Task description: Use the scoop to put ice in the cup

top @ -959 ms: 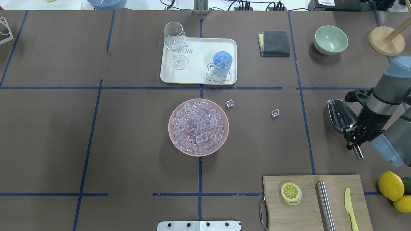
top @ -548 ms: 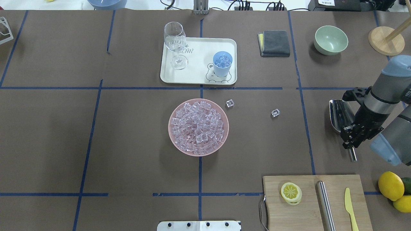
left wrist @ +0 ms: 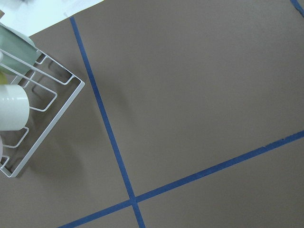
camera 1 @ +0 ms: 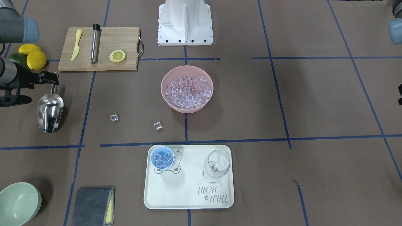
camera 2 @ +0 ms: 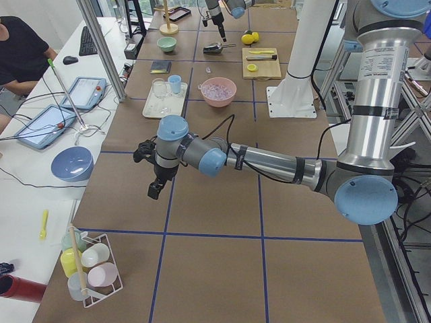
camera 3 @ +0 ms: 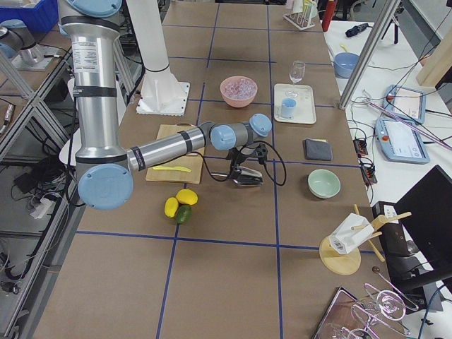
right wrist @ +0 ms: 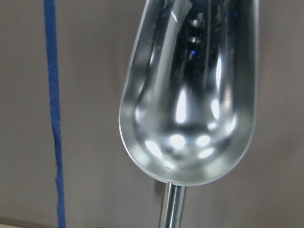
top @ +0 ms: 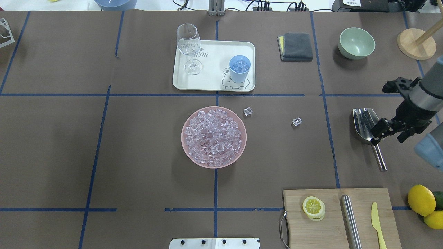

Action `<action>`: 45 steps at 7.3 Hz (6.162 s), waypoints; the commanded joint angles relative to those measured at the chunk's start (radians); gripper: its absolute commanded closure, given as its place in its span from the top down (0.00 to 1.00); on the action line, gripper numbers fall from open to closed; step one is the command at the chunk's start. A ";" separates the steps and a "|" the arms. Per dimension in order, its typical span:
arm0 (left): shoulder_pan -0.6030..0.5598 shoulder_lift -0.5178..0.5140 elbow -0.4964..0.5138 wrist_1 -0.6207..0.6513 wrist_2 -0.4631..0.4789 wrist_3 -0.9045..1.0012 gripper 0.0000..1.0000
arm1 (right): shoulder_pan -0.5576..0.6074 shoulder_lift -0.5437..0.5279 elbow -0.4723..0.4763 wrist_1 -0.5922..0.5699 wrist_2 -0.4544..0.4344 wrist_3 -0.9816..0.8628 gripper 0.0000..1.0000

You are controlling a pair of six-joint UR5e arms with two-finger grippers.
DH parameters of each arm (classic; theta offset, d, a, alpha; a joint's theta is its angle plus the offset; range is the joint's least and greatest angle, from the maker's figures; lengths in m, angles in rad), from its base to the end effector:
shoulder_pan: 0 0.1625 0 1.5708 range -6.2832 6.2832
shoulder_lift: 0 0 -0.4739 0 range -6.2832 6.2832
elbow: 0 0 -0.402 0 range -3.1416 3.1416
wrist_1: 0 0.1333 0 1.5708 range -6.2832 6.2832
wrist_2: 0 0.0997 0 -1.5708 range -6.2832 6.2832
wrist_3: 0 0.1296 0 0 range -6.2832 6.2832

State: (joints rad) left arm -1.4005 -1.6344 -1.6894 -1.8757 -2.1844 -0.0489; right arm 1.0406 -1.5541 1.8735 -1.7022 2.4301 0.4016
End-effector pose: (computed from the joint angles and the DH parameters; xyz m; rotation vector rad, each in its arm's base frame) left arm 0.0376 -0.5650 0.6096 0.4039 0.6506 0.2648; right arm -0.2242 -0.4520 0.5746 -0.2277 -0.8459 -0.2010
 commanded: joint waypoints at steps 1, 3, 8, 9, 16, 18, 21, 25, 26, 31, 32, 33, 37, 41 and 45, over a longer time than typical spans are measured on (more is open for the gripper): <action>0.000 0.002 0.000 0.013 -0.002 0.003 1.00 | 0.186 -0.034 0.078 0.001 -0.009 -0.009 1.00; 0.000 -0.001 -0.051 0.122 -0.002 0.009 1.00 | 0.269 -0.040 0.053 0.003 -0.035 -0.097 1.00; -0.030 -0.044 -0.036 0.357 -0.012 0.198 1.00 | 0.472 -0.041 -0.144 0.000 -0.060 -0.584 1.00; -0.101 -0.030 -0.032 0.392 -0.017 0.225 1.00 | 0.499 -0.034 -0.181 0.000 -0.048 -0.583 1.00; -0.169 0.068 0.057 0.385 -0.189 0.222 1.00 | 0.562 -0.032 -0.233 0.001 -0.051 -0.580 1.00; -0.169 0.077 0.056 0.385 -0.190 0.222 1.00 | 0.602 -0.035 -0.257 0.007 -0.046 -0.580 1.00; -0.169 0.079 0.057 0.385 -0.190 0.224 1.00 | 0.624 -0.044 -0.263 0.009 -0.043 -0.578 1.00; -0.169 0.080 0.059 0.385 -0.190 0.224 1.00 | 0.627 -0.043 -0.264 0.029 -0.042 -0.558 1.00; -0.169 0.080 0.057 0.385 -0.190 0.224 1.00 | 0.627 -0.043 -0.266 0.029 -0.042 -0.557 1.00; -0.169 0.082 0.073 0.328 -0.190 0.105 1.00 | 0.627 -0.035 -0.266 0.030 -0.043 -0.557 1.00; -0.169 0.083 0.076 0.299 -0.190 0.046 1.00 | 0.627 -0.035 -0.266 0.030 -0.042 -0.557 1.00; -0.169 0.082 0.080 0.287 -0.192 0.019 1.00 | 0.627 -0.034 -0.266 0.030 -0.042 -0.557 1.00; -0.169 0.082 0.077 0.285 -0.192 0.012 1.00 | 0.627 -0.032 -0.264 0.030 -0.042 -0.557 1.00; -0.169 0.079 0.073 0.285 -0.192 0.012 1.00 | 0.627 -0.034 -0.266 0.030 -0.042 -0.557 1.00; -0.169 0.079 0.069 0.286 -0.192 0.011 1.00 | 0.627 -0.027 -0.264 0.030 -0.042 -0.557 1.00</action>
State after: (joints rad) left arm -1.5693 -1.5554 -1.6188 -1.5904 -2.3761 -0.0378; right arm 1.6674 -1.5829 1.6089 -1.6721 2.3884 -0.1549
